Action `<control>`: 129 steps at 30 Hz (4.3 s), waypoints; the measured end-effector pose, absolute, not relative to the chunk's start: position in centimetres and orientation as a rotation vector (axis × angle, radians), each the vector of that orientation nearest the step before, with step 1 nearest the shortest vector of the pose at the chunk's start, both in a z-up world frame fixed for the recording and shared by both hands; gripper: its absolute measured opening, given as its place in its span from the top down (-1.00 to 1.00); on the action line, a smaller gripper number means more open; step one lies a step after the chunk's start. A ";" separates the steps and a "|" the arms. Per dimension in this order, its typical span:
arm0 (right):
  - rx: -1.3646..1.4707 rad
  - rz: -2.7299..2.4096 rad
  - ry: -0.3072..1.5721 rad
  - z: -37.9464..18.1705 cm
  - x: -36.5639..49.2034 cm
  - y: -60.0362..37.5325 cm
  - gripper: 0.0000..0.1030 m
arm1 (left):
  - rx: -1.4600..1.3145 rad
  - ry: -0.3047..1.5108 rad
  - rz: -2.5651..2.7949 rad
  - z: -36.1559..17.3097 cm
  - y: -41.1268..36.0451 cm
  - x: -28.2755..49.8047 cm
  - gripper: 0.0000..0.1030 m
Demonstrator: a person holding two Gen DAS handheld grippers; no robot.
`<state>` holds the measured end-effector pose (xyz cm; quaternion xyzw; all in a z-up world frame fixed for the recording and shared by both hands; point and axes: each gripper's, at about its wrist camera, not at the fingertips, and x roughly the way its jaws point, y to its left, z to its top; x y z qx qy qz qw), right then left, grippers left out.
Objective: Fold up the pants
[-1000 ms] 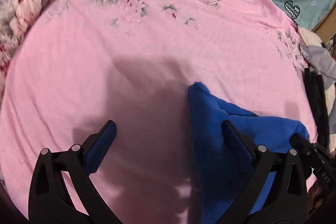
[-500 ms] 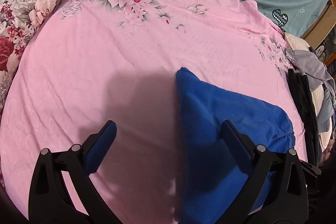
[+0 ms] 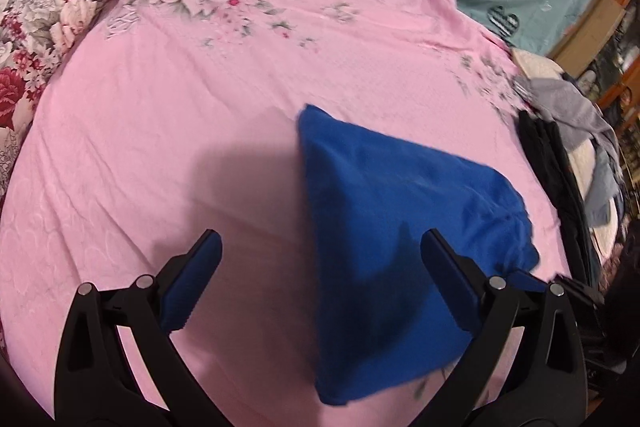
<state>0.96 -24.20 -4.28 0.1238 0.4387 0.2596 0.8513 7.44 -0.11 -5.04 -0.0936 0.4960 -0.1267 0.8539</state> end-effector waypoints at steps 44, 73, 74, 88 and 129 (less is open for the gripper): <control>0.324 0.371 0.925 -4.7 1.6 -30.5 -0.37 | -0.201 1.181 -0.304 -8.2 -0.1 7.7 -0.96; 0.224 0.462 0.906 -3.5 4.1 -24.2 0.28 | -0.055 0.939 -0.481 -0.4 -5.0 7.5 0.40; 0.194 0.471 0.867 -1.9 4.4 -23.8 0.28 | -0.059 0.894 -0.479 1.1 -4.5 7.9 0.40; -0.040 0.464 0.297 9.6 22.1 -17.3 0.25 | -0.133 0.561 -0.229 7.4 0.4 28.7 0.35; 0.015 0.139 0.583 -0.2 12.5 -20.4 -0.83 | -0.114 0.710 0.084 -2.0 1.0 14.2 -0.96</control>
